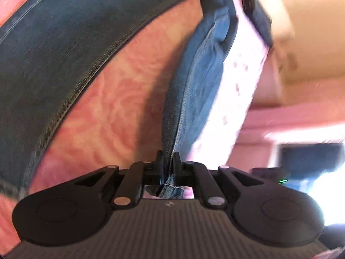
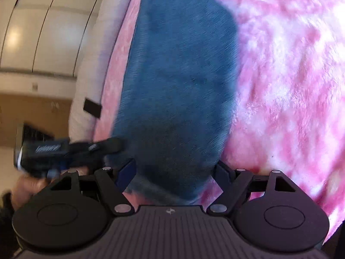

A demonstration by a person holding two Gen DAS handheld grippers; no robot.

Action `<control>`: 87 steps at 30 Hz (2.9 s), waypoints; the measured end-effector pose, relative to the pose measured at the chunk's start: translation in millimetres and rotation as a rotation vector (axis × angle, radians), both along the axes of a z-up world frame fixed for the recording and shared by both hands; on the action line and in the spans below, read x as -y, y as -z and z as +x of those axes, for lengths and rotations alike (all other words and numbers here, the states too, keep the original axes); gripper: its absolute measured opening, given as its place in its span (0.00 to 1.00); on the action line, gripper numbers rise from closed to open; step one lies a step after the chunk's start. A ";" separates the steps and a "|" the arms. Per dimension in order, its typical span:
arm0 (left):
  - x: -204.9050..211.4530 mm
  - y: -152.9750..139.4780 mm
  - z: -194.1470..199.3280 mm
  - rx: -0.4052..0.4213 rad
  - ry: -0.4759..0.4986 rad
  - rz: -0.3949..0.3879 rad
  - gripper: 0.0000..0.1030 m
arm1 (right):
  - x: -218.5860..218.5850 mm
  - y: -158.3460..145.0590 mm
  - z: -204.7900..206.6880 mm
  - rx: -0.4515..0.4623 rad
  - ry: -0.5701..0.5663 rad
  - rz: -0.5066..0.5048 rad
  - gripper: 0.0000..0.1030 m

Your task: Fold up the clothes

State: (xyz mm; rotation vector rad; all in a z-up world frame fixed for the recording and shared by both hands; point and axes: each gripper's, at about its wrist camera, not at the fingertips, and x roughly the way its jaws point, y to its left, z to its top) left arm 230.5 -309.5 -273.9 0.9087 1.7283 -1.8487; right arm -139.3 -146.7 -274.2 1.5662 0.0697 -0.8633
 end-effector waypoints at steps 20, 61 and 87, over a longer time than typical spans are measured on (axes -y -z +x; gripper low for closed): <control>-78.6 53.2 -11.5 0.155 -0.041 0.083 0.17 | -62.7 -65.6 -15.6 -0.410 -0.265 0.140 0.03; -41.9 36.2 -346.6 0.701 0.439 -0.543 0.06 | 536.6 28.9 -359.5 -0.398 -0.149 -0.082 0.12; -89.1 -11.5 -261.5 0.733 -0.203 -0.300 0.45 | 437.9 -5.4 -142.5 -0.648 -0.839 -0.466 0.59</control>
